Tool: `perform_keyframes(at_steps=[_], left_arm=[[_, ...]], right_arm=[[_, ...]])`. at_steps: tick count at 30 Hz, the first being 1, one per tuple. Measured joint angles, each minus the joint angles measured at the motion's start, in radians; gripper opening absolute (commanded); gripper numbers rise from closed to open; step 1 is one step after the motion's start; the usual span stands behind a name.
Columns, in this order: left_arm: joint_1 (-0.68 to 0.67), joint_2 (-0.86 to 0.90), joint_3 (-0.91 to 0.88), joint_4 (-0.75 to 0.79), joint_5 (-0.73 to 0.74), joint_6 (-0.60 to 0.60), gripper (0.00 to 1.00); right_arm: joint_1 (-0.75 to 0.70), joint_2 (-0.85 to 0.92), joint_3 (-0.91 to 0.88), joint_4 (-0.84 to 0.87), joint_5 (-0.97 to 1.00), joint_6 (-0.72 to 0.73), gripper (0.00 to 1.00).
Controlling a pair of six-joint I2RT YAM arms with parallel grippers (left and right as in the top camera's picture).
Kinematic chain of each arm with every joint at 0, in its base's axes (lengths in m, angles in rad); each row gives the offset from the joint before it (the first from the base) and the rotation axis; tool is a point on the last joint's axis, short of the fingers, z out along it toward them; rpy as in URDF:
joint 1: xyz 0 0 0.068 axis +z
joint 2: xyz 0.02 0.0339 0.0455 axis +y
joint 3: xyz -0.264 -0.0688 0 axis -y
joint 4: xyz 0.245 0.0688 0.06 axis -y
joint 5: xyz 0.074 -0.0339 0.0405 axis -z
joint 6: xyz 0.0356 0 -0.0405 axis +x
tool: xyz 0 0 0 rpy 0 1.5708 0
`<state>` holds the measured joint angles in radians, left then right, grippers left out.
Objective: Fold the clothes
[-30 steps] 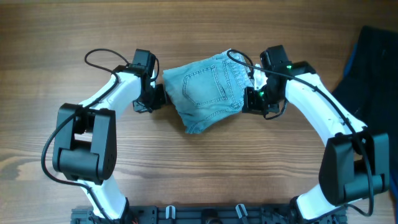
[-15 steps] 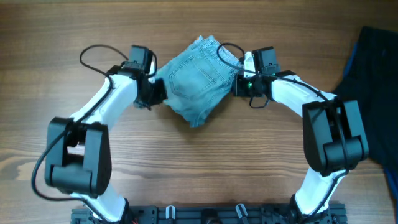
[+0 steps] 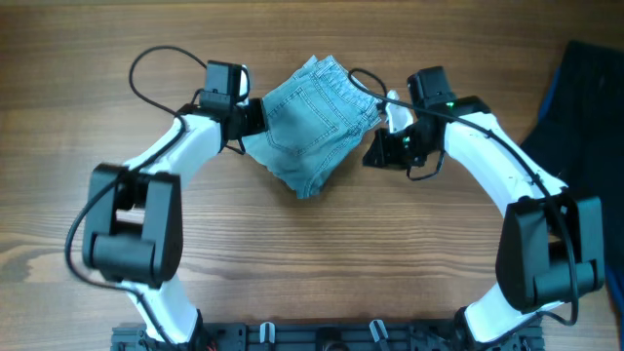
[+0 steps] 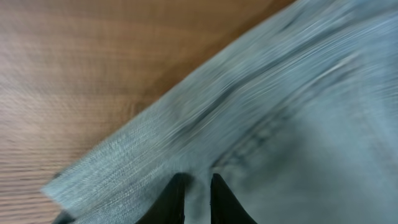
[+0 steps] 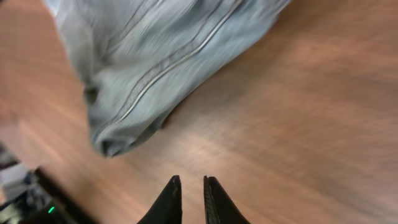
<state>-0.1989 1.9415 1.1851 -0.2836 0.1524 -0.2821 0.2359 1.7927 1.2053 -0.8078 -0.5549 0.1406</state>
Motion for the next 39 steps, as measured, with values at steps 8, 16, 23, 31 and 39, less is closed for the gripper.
perform_keyframes(at_steps=[8,16,23,31,39], left_arm=[[-0.004,0.039,0.032,-0.161,0.002,0.008,0.09],[-0.004,0.037,0.041,-0.206,0.002,0.008,0.10],[-0.004,0.037,0.041,-0.203,0.002,0.008,0.10],[-0.004,0.037,0.041,-0.203,0.003,0.008,0.11],[-0.018,0.035,0.041,-0.226,0.033,0.008,0.10]], right_arm=[[0.218,0.010,-0.023,0.064,-0.051,0.016,0.58],[0.260,0.114,-0.023,0.152,-0.064,0.112,0.34],[0.260,0.135,-0.025,0.215,-0.124,0.169,0.40],[0.260,0.135,-0.025,0.214,-0.114,0.307,0.04],[0.207,0.135,-0.018,0.013,0.020,0.264,0.05]])
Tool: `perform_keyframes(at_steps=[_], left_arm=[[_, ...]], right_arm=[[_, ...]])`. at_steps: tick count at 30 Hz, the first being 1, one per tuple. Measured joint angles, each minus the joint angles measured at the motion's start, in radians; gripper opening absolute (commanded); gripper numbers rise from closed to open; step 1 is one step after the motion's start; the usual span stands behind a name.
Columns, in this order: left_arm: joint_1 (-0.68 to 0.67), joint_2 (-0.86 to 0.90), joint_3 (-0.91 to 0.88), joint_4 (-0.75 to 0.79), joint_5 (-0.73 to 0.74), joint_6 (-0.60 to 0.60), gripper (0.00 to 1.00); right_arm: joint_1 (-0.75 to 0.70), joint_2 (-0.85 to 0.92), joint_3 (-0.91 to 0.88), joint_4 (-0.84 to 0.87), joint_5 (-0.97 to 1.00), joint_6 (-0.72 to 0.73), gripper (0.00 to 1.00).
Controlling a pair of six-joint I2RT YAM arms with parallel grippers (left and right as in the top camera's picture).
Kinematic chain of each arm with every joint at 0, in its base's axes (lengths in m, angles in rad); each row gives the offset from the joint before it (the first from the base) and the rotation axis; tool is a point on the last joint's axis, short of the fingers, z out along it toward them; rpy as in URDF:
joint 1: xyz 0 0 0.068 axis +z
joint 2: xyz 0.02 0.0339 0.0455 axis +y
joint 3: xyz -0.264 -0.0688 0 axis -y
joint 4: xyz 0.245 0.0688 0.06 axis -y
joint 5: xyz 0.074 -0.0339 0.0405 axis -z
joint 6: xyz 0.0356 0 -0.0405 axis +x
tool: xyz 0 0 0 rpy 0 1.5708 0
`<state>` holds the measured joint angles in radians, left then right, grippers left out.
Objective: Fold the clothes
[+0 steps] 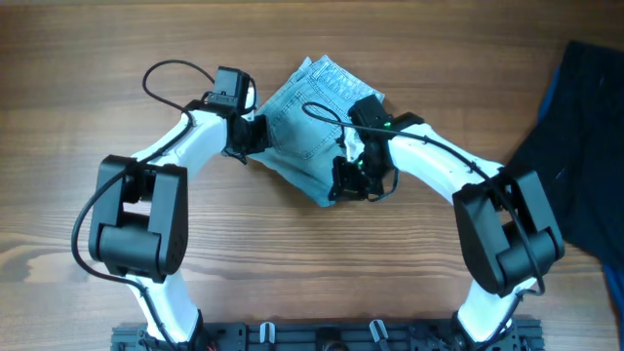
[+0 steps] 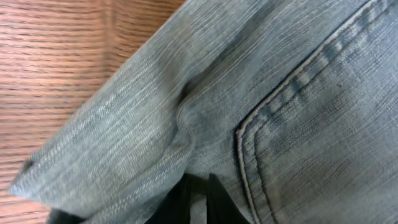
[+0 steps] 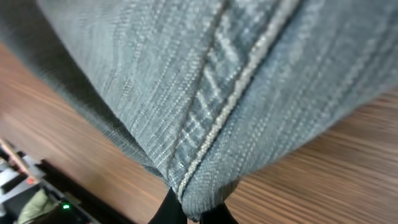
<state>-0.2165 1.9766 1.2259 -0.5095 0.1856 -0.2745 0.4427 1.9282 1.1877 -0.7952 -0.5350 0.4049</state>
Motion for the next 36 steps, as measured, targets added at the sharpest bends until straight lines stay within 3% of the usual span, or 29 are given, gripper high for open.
perform_keyframes(at_steps=[1,5,6,12,17,21,27,34,36], left_arm=[[-0.002,0.000,0.000,0.000,0.001,0.000,0.10],[0.001,-0.002,0.000,0.001,0.002,0.000,0.15],[0.004,-0.004,0.000,0.000,-0.002,0.000,0.16],[0.105,-0.063,-0.023,-0.045,-0.055,-0.001,0.24],[0.224,-0.138,-0.024,-0.117,0.002,-0.022,0.53],[0.252,-0.145,-0.026,-0.193,0.100,-0.039,0.65],[0.245,-0.145,-0.060,-0.246,0.161,-0.137,0.67],[0.128,-0.156,-0.224,0.006,0.274,-0.398,0.67],[0.098,-0.157,-0.239,0.064,0.287,-0.483,0.58]], right_arm=[[-0.002,0.000,0.001,-0.007,0.013,-0.014,0.06],[-0.005,0.000,-0.003,-0.070,0.095,-0.066,0.33],[-0.008,0.002,-0.008,-0.082,0.112,-0.077,0.36],[-0.013,0.002,-0.009,-0.088,0.149,-0.129,0.30],[-0.013,-0.033,-0.007,-0.078,0.157,-0.214,0.28],[-0.013,-0.141,0.032,0.006,0.162,-0.230,0.41],[-0.013,-0.189,0.045,0.082,0.163,-0.189,0.44],[-0.013,-0.189,0.045,0.090,0.162,-0.169,0.43],[-0.013,-0.189,0.045,0.090,0.162,-0.167,0.43]])
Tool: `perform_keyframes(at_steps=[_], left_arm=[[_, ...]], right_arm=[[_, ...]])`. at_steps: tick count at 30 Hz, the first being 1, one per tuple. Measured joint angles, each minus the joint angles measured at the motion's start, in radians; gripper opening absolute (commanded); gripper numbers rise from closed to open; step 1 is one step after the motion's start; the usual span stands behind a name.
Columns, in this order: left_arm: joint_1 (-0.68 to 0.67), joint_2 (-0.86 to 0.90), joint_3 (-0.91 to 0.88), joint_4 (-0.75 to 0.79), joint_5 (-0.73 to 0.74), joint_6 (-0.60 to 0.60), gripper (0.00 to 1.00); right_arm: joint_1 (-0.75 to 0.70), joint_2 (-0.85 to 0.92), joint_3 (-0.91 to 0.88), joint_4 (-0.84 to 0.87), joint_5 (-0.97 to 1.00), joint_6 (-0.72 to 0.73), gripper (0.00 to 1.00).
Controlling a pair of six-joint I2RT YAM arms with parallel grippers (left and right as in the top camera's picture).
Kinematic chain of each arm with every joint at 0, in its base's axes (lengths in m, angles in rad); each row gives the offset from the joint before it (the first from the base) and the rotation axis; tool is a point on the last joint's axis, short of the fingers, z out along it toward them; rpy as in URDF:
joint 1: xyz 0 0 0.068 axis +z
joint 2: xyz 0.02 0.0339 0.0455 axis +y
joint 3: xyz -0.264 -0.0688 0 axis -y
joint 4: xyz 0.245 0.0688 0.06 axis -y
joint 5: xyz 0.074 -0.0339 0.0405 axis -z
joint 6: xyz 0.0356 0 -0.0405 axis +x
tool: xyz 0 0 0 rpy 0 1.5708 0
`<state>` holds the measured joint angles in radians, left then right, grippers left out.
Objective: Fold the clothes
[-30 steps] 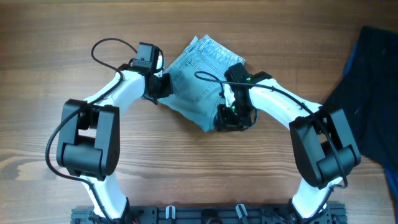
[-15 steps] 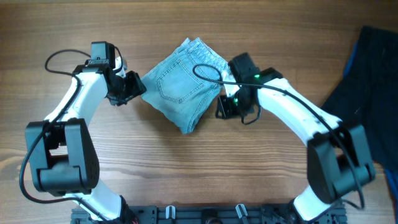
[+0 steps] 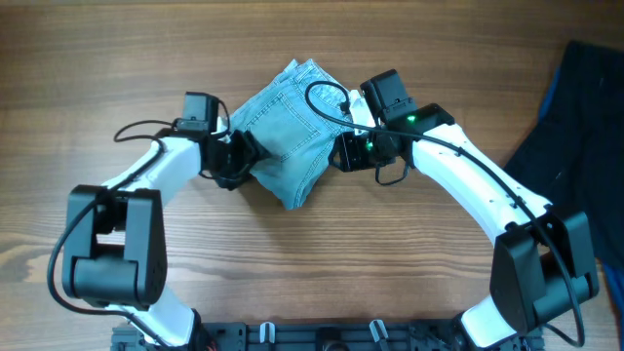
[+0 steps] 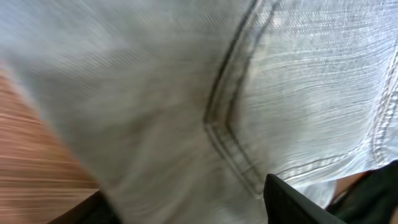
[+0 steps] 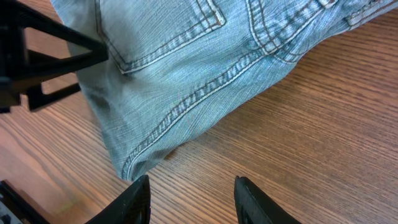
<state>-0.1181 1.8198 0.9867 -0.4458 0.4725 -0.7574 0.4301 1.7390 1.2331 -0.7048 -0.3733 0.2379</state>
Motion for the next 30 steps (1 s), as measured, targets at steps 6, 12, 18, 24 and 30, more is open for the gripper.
perform_keyframes(at_steps=[6,12,18,24,30], left_arm=[[-0.039,0.018,-0.026,0.040,-0.006,-0.169,0.04],[-0.001,0.022,-0.027,0.046,0.012,-0.094,0.04],[0.377,0.020,0.022,0.062,0.004,0.018,0.04],[0.724,0.017,0.024,-0.078,-0.094,0.064,0.04],[0.741,-0.016,-0.038,-0.093,-0.074,0.050,0.04]], right_arm=[[0.000,0.000,0.000,-0.006,0.000,0.000,0.43],[0.000,0.000,0.000,-0.016,0.000,0.000,0.43],[0.000,0.000,0.000,-0.029,0.000,0.000,0.43],[0.000,0.000,0.000,-0.031,0.000,0.000,0.44],[0.000,0.000,0.000,-0.013,0.000,0.000,0.45]])
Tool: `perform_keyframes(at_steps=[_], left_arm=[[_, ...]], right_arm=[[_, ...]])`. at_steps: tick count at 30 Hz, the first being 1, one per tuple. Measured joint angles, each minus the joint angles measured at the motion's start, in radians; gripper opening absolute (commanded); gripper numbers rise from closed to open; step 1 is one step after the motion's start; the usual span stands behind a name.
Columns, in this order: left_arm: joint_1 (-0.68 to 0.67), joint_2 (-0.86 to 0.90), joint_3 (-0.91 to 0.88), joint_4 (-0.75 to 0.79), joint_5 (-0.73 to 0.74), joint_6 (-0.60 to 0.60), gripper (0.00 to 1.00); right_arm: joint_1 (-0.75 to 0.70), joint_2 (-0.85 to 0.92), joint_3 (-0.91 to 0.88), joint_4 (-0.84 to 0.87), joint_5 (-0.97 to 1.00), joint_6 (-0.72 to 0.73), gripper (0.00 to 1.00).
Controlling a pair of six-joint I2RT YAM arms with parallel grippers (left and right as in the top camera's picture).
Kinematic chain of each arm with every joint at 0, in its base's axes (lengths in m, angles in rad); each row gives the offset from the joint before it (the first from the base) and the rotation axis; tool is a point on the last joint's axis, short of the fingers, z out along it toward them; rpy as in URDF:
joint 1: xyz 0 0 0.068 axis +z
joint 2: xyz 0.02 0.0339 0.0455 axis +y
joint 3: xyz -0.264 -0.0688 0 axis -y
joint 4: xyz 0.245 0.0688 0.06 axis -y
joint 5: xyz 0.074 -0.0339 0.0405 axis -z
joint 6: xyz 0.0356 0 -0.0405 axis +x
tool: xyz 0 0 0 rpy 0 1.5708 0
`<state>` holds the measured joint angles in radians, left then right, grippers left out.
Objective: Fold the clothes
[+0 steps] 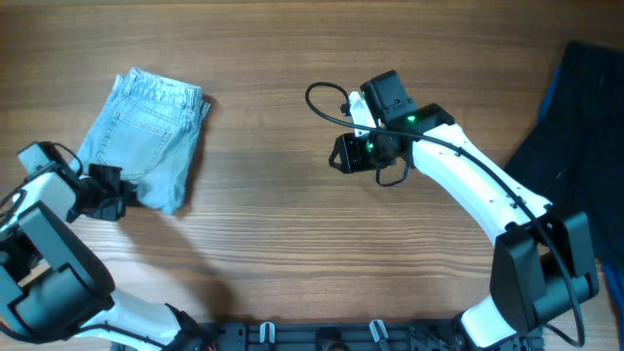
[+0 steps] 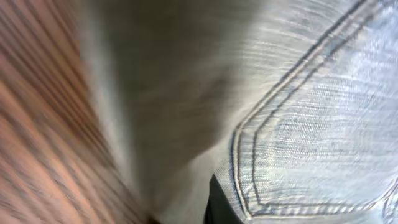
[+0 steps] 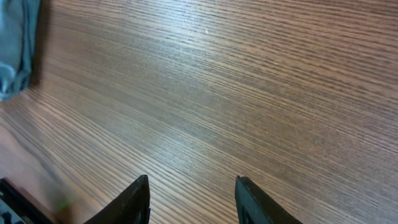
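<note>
The folded light-blue denim shorts [image 1: 146, 132] lie at the table's left side, waistband towards the far edge. My left gripper [image 1: 117, 193] is at their near-left corner, shut on the denim. In the left wrist view, blurred denim [image 2: 298, 112] fills the frame, and the left gripper [image 2: 186, 214] has cloth pinched between its dark fingers. My right gripper [image 1: 341, 154] hovers open over bare wood at the table's middle. In the right wrist view the right gripper [image 3: 189, 183] holds nothing, and an edge of the shorts [image 3: 12, 50] shows at the far left.
A heap of dark blue cloth [image 1: 580, 136] lies at the table's right edge. A black cable [image 1: 327, 93] loops off the right arm. Wooden tabletop [image 1: 292, 244] lies between the two arms.
The shorts have moved from the table's middle to its far left, with my left gripper, open before, now shut on their corner. The right arm has stayed put, open, now over bare wood.
First the shorts lay at the middle, my left gripper shut at their left edge and the right shut beside them. Then the right was shut on their near corner. Then both grippers were open at the shorts. Now the left holds them at the far left.
</note>
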<state>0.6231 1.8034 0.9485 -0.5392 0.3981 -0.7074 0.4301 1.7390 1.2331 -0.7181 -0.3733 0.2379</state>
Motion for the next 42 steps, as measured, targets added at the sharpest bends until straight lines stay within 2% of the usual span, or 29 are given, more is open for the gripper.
perform_keyframes(at_steps=[3,6,9,13,17,18,19,20,21,22,24,27,34,37,40,42], left_arm=[[-0.088,-0.023,-0.053,0.089,0.024,-0.094,0.04],[-0.198,-0.023,-0.103,0.289,0.042,-0.256,0.04],[-0.243,-0.013,-0.123,0.409,0.032,-0.363,0.04],[-0.250,-0.001,-0.137,0.513,0.014,-0.439,0.04],[-0.235,0.005,-0.145,0.692,-0.011,-0.467,0.07],[-0.233,0.005,-0.145,0.714,-0.014,-0.470,0.09],[-0.229,0.005,-0.145,0.737,-0.014,-0.475,0.23],[-0.227,0.005,-0.145,0.742,-0.012,-0.478,0.45],[-0.227,0.005,-0.145,0.741,-0.005,-0.482,0.60],[-0.227,0.005,-0.144,0.732,0.005,-0.480,0.67],[-0.227,0.005,-0.141,0.672,0.032,-0.467,0.66],[-0.220,0.001,-0.122,0.554,0.081,-0.388,0.61],[-0.187,-0.061,-0.107,0.213,0.129,0.022,0.46],[-0.205,-0.138,-0.107,0.066,0.086,0.175,0.40],[-0.267,-0.296,-0.050,-0.053,0.028,0.331,0.49],[-0.335,-0.382,0.027,-0.137,-0.030,0.419,0.56]], right_arm=[[0.000,0.000,0.000,0.001,0.000,0.000,0.45],[0.000,0.000,0.000,0.001,0.000,0.000,0.45],[0.000,0.000,0.000,0.001,0.000,0.000,0.45],[0.000,0.000,0.000,0.001,0.000,0.000,0.45],[0.000,0.000,0.000,-0.002,0.000,0.000,0.45],[0.000,0.000,0.000,-0.003,0.000,0.000,0.45],[0.000,0.000,0.000,-0.006,0.000,0.000,0.47],[0.000,0.000,0.000,-0.007,0.000,0.000,0.50],[0.000,0.000,0.000,-0.007,0.000,0.000,0.52],[0.000,0.000,0.000,-0.009,0.000,-0.001,0.54],[0.000,0.000,0.000,-0.017,0.000,0.000,0.56],[0.000,0.000,0.000,-0.032,0.000,0.000,0.57],[0.000,0.000,0.000,-0.043,0.000,0.000,0.56],[0.000,0.000,0.000,-0.024,0.000,-0.001,0.49],[-0.001,0.000,0.000,0.008,0.000,0.000,0.50],[-0.011,-0.005,0.000,0.045,0.000,0.001,0.55]])
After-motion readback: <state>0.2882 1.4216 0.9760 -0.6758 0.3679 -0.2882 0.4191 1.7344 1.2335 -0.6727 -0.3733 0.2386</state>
